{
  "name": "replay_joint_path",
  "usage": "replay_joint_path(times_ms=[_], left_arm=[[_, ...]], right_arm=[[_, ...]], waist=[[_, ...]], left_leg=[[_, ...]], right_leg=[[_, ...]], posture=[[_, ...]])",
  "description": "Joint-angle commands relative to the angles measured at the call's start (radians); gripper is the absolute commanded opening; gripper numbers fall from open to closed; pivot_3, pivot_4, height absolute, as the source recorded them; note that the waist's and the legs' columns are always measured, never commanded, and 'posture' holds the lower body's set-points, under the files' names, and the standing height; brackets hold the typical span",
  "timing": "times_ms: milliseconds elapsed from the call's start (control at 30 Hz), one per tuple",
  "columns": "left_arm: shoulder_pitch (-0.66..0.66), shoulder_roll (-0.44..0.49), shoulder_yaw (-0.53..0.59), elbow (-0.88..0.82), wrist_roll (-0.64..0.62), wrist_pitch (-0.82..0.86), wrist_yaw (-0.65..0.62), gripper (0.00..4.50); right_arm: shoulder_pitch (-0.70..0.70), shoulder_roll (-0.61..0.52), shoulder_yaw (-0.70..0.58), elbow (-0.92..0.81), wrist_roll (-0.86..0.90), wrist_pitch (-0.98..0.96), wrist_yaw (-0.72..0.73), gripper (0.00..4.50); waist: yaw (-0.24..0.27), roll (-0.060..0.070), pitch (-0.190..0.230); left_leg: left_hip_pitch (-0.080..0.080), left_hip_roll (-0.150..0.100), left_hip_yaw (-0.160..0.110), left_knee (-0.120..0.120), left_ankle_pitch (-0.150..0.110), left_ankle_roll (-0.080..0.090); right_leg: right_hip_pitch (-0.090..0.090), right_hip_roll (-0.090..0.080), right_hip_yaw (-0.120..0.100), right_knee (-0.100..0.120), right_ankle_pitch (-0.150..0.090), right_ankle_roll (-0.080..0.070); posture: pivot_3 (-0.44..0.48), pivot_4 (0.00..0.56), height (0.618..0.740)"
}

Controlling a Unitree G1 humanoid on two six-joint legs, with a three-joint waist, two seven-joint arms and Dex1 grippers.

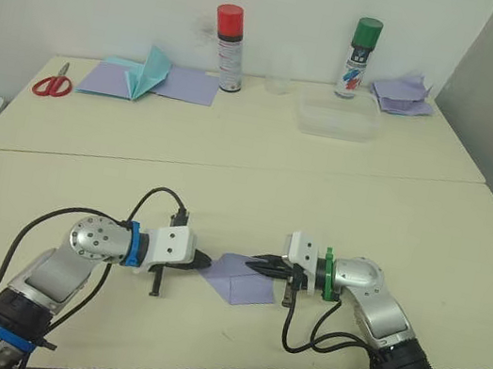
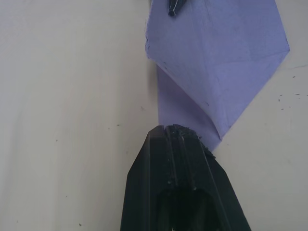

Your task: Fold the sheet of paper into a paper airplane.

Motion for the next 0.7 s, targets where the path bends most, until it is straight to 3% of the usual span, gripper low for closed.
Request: replay_joint_path(times_ms=[33, 700], left_arm=[[0.024, 0.03, -0.016, 0.065, 0.057, 0.019, -0.009, 0.0], [0.027, 0.029, -0.024, 0.071, 0.07, -0.013, -0.017, 0.0]], right_arm=[[-0.009, -0.001, -0.007, -0.025, -0.002, -0.013, -0.011, 0.04], [-0.008, -0.006, -0.006, -0.029, -0.008, -0.015, -0.003, 0.04]], waist=[[0.0, 0.0, 0.0], [0.0, 0.001, 0.0]], left_leg=[[0.0, 0.0, 0.0, 0.0, 0.0, 0.0], [0.0, 0.0, 0.0, 0.0, 0.0, 0.0]], right_leg=[[0.0, 0.0, 0.0, 0.0, 0.0, 0.0], [0.0, 0.001, 0.0, -0.001, 0.0, 0.0]], posture=[[0.0, 0.15, 0.74], [0.0, 0.15, 0.74]])
